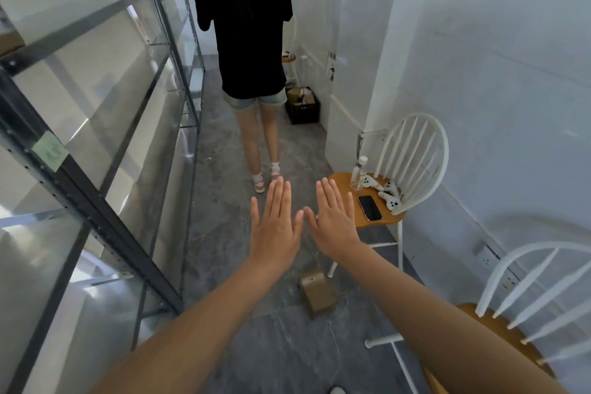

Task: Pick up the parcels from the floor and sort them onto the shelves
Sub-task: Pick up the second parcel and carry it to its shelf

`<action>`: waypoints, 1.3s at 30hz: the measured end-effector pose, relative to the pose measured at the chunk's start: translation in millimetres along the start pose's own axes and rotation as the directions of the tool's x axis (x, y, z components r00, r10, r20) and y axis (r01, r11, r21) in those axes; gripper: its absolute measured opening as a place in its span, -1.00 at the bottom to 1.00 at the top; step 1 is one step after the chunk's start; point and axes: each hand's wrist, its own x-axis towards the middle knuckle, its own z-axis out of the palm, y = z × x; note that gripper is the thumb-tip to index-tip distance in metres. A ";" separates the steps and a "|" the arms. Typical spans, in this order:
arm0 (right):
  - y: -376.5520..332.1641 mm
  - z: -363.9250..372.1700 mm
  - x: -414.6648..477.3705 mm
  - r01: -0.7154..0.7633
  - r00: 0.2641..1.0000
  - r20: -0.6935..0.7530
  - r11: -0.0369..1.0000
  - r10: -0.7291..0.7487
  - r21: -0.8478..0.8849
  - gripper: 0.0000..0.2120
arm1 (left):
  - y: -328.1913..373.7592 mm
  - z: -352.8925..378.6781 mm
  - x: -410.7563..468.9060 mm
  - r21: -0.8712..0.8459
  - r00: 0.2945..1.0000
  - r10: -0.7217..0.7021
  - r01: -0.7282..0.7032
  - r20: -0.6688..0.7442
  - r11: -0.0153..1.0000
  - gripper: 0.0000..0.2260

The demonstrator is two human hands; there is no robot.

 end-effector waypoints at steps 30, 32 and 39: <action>90.4 13.4 149.7 0.080 0.992 0.091 0.995 -0.084 0.051 -0.38 | 27.3 82.5 133.9 0.078 0.987 -0.151 0.147 0.051 0.986 -0.43; 99.7 17.3 152.8 0.082 0.992 0.094 0.995 -0.087 0.057 -0.38 | 30.6 91.6 134.9 0.070 0.985 -0.161 0.157 0.056 0.985 -0.43; 117.7 34.3 153.1 0.047 0.990 0.129 0.996 -0.057 0.078 -0.36 | 28.9 114.0 129.3 0.056 0.983 -0.155 0.151 0.099 0.987 -0.42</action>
